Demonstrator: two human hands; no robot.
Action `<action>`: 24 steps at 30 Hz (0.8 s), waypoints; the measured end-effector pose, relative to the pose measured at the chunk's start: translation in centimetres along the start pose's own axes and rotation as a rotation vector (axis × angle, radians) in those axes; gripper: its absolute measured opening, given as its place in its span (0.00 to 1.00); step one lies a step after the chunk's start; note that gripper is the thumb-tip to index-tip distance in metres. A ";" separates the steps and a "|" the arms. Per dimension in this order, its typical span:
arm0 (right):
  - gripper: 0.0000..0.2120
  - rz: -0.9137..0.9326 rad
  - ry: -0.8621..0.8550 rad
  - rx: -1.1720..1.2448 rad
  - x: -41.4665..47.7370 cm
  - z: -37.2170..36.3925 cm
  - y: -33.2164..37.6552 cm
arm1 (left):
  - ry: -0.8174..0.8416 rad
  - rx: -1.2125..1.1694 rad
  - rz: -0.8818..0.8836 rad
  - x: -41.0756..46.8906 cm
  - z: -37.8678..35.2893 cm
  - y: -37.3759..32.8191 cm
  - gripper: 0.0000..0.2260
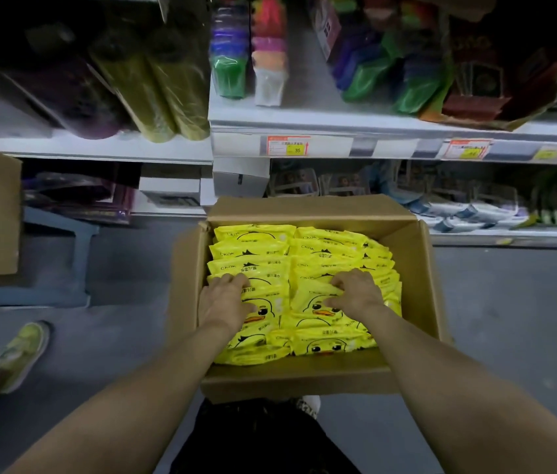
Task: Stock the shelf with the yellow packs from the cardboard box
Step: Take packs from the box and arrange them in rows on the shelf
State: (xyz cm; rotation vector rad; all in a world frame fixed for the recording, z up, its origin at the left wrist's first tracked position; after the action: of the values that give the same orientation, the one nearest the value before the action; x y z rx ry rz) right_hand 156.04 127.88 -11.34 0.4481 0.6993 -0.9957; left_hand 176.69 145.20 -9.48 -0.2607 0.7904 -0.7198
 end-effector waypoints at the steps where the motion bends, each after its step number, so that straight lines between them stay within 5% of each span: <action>1: 0.20 0.001 -0.011 -0.013 -0.2 0.1 -0.1 | 0.016 -0.026 0.016 0.1 -0.1 0.1 0.19; 10: 0.10 0.072 0.076 0.626 -4.5 2.9 -1.6 | 0.114 -0.436 0.167 -0.9 1.6 0.0 0.31; 14: 0.28 0.054 0.046 0.813 -7.2 5.4 -2.2 | 0.079 -0.592 0.144 -3.2 3.9 -2.1 0.32; 19: 0.13 0.102 0.151 1.201 -11.4 8.6 -1.5 | 0.009 -0.720 0.070 -6.7 7.3 -5.8 0.29; 21: 0.15 0.175 0.172 1.306 -12.3 9.8 -1.1 | -0.038 -0.755 0.017 -8.5 9.0 -7.5 0.18; 24: 0.23 0.248 0.167 1.306 -13.9 11.8 -0.5 | -0.054 -0.832 -0.038 -9.6 10.6 -8.8 0.25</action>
State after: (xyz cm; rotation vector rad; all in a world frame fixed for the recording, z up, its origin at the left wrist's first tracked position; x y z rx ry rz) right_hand 154.48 128.56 6.87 1.7197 0.0291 -1.0828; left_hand 175.38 144.76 7.29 -1.0417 1.0046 -0.3819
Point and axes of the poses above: each hand's wrist, its own x-axis towards the middle knuckle, its own z-axis out of the back of the hand, y = z × x, the point moved 5 cm from there along x, towards the middle knuckle, and after that the axes turned 13 degrees about -x, right-handed, at the moved point
